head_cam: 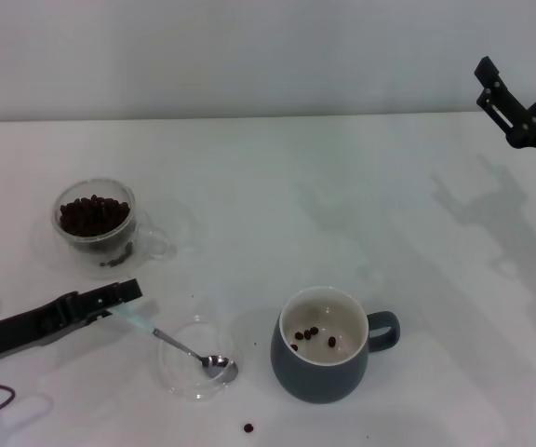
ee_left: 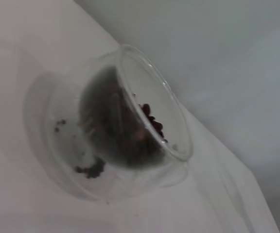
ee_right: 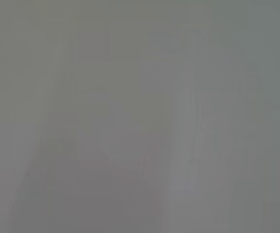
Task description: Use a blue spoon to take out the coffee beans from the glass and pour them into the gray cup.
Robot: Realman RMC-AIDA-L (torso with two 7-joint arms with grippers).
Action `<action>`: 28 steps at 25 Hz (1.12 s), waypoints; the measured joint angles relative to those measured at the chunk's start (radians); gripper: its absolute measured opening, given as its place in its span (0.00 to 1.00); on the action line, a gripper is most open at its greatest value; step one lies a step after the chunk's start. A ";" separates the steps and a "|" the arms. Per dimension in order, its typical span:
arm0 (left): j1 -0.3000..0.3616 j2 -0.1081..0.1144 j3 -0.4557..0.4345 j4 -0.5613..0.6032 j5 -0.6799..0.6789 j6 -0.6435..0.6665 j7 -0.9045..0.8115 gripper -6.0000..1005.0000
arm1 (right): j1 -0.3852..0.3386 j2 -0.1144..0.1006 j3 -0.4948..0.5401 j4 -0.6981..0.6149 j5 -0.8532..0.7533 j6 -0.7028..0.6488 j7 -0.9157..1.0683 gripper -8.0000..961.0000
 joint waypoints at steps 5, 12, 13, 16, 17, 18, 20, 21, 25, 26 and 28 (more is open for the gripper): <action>0.013 0.004 -0.029 -0.002 0.005 -0.001 0.005 0.62 | 0.000 0.000 -0.002 0.000 0.000 0.000 0.000 0.88; 0.059 0.024 -0.053 0.001 0.007 -0.032 0.025 0.63 | 0.003 0.000 -0.012 0.000 -0.001 0.000 0.000 0.88; 0.066 0.025 -0.076 0.003 0.006 -0.032 0.042 0.63 | 0.003 0.000 -0.012 0.000 -0.001 0.000 0.000 0.88; 0.080 0.028 -0.121 0.013 0.003 -0.026 0.086 0.63 | 0.003 0.000 -0.012 0.000 -0.001 -0.001 0.000 0.88; 0.087 0.029 -0.135 0.024 0.000 -0.019 0.107 0.63 | 0.004 0.000 -0.012 0.000 -0.001 -0.001 0.000 0.88; 0.087 0.029 -0.135 0.024 0.000 -0.019 0.107 0.63 | 0.003 0.000 -0.012 -0.001 -0.001 -0.001 0.000 0.88; 0.105 0.029 -0.150 0.070 0.000 0.006 0.150 0.63 | 0.003 0.000 -0.012 -0.001 -0.001 -0.001 0.000 0.88; 0.115 0.028 -0.160 0.092 -0.001 0.021 0.166 0.63 | 0.002 0.000 -0.011 -0.003 -0.001 -0.002 0.000 0.88; 0.153 0.018 -0.235 0.155 -0.003 0.070 0.239 0.63 | -0.004 -0.001 -0.012 -0.026 -0.001 -0.005 0.000 0.88; 0.153 0.018 -0.235 0.155 -0.003 0.070 0.239 0.63 | -0.007 -0.001 -0.012 -0.031 -0.001 -0.008 0.000 0.88; 0.184 0.006 -0.320 0.184 -0.003 0.115 0.342 0.63 | -0.011 -0.001 -0.014 -0.037 -0.001 -0.016 0.000 0.88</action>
